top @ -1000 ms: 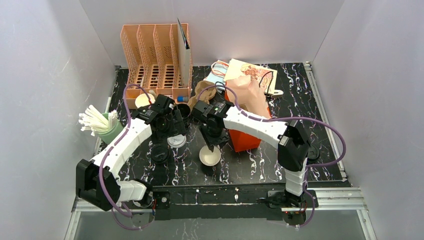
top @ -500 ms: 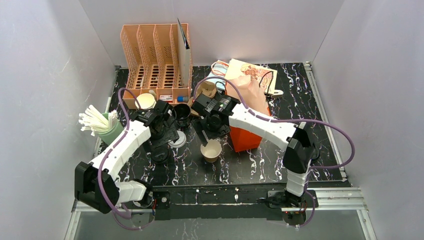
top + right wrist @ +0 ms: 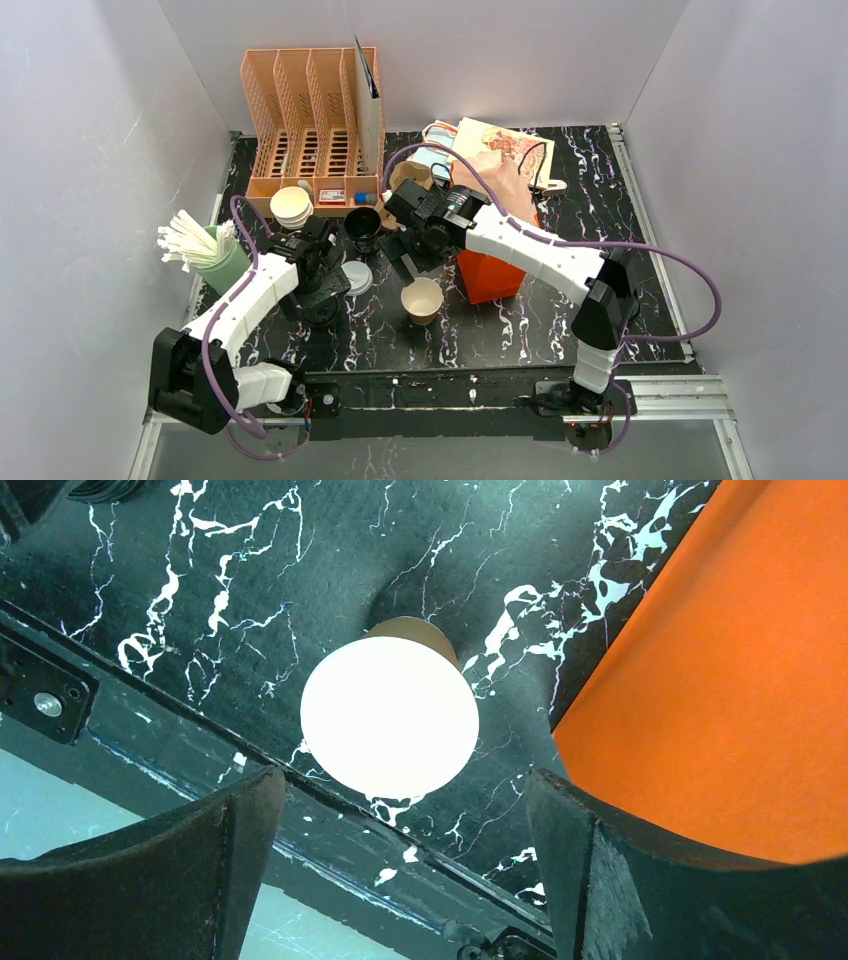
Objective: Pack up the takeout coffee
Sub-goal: Close the cup lid on the coffee cup.
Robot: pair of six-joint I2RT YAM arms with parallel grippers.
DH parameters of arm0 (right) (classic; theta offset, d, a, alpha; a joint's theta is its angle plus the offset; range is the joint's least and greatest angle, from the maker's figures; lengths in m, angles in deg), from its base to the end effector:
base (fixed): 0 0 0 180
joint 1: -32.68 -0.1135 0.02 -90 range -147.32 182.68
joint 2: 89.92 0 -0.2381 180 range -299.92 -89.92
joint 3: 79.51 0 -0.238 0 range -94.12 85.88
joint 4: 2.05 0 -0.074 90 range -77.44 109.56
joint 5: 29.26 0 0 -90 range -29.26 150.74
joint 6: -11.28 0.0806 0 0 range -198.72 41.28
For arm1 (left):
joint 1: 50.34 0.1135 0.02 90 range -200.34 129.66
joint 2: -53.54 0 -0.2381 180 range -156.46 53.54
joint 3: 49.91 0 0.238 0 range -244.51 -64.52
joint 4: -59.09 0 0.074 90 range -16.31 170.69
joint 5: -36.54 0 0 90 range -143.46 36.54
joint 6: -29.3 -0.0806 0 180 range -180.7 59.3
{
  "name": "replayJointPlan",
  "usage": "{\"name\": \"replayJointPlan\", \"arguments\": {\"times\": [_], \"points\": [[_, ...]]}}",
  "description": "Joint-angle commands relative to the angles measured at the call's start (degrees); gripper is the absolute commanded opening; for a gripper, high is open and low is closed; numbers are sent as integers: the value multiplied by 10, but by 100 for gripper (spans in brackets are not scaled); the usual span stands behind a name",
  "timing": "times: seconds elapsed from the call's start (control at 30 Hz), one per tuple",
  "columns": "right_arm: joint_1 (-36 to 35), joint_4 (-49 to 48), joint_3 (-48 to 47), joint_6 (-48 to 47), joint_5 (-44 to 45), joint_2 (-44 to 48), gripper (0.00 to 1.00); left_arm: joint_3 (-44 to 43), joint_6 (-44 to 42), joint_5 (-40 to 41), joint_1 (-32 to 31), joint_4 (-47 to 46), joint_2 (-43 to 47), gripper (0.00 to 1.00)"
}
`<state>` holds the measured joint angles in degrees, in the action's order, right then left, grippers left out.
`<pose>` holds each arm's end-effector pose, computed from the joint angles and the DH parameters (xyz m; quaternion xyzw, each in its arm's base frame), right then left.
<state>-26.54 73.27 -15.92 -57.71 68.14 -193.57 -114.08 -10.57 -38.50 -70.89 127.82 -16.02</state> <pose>0.2030 0.3205 0.2608 -0.3028 0.9211 0.1046 0.2214 0.2090 -0.0561 0.1682 -0.2681 0.9449 0.0260 0.1863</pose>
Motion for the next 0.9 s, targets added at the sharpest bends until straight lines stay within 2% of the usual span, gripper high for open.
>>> {"name": "replayJointPlan", "arguments": {"times": [0.0, 0.1, 0.37, 0.67, 0.87], "points": [[2, -12, -18, -23, 10, 37, 98, 17, 2, -7, 24, -40, -2, 98], [2, -18, -17, -32, 10, 44, 98, 25, -12, -26, 47, -63, -12, 98], [2, -21, -10, -44, 15, 53, 98, 28, -25, -39, 62, -87, -55, 98], [2, -22, -2, -51, 20, 60, 98, 41, -6, -25, 80, -68, -54, 98], [2, -22, 9, -52, 22, 69, 98, 68, -5, -43, 87, -89, -52, 98]]}}
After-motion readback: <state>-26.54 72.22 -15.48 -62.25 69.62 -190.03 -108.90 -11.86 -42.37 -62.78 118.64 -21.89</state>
